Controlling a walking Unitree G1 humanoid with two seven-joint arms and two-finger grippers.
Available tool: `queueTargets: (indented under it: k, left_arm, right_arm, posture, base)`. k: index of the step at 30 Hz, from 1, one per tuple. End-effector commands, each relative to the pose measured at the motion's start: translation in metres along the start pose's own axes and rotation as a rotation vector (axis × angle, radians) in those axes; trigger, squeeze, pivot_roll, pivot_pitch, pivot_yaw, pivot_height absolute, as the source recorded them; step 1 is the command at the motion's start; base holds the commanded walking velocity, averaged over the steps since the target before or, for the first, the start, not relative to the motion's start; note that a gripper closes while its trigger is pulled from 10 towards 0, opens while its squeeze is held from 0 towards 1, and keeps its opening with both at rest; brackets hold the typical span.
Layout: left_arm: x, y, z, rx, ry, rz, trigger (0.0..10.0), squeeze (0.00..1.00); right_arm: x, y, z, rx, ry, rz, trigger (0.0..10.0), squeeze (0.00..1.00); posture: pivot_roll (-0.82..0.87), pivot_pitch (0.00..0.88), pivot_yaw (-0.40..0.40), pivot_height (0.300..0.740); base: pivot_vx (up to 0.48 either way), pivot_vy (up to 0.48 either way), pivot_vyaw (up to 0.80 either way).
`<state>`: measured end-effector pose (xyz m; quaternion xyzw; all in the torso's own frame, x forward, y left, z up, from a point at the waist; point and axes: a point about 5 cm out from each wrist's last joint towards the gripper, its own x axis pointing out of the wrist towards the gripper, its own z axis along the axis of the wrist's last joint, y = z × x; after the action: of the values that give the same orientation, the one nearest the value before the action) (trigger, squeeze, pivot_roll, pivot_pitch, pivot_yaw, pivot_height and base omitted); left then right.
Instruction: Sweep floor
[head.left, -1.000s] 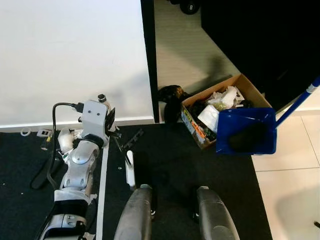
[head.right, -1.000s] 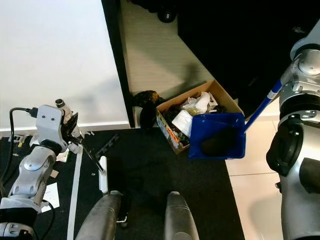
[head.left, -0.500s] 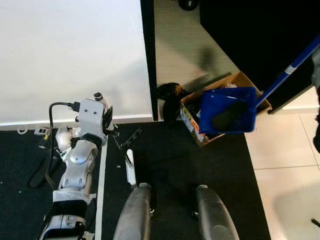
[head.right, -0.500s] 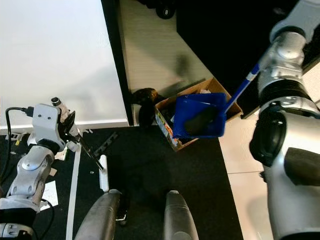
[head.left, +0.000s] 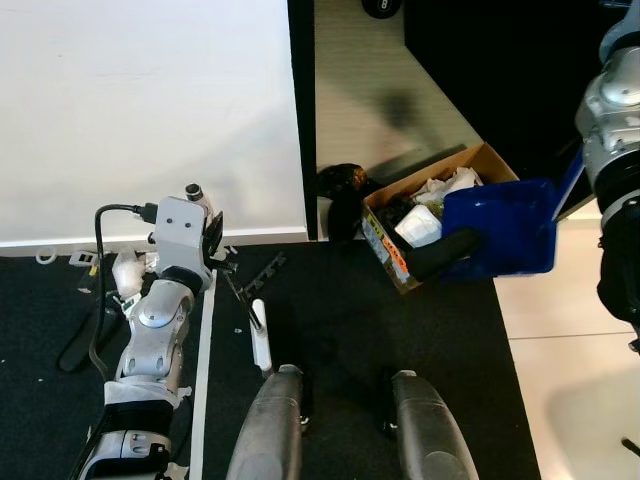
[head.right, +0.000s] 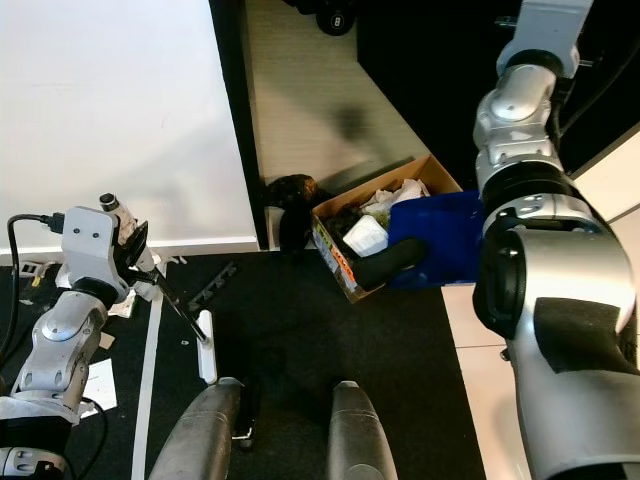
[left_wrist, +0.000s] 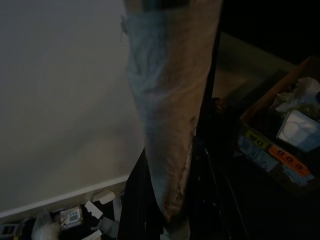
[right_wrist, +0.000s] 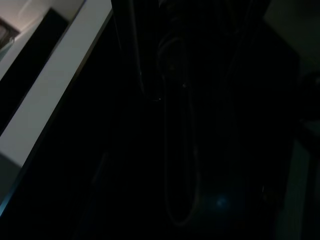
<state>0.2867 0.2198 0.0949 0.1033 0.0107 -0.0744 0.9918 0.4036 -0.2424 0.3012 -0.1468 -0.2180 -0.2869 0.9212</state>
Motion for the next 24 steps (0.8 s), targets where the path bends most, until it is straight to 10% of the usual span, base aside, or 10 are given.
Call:
queueTargets:
  k: [1,17,24]
  left_arm:
    - [-0.004,0.000,-0.002,-0.003,0.007,0.006,10.0,0.00]
    - [-0.002,0.002,-0.001,-0.002,0.003,0.011,10.0,0.00]
    - [0.000,0.001,0.000,-0.010,-0.002,0.008,10.0,0.00]
  right_arm:
    - [0.001,-0.001,0.010,0.000,-0.083,-0.013,10.0,0.00]
    - [0.000,-0.009,0.043,-0.123,-0.420,-0.191,10.0,0.00]
    - [0.014,-0.025,0.035,-0.025,-0.230,-0.174,10.0,0.00]
  posture:
    - [0.06,0.204,-0.058,0.740]
    - [0.06,0.195,-0.059,0.740]
    - [0.06,0.186,-0.063,0.740]
  base:
    - [0.000,0.000,0.00]
    - [0.000,0.000,0.00]
    - [0.000,0.000,0.00]
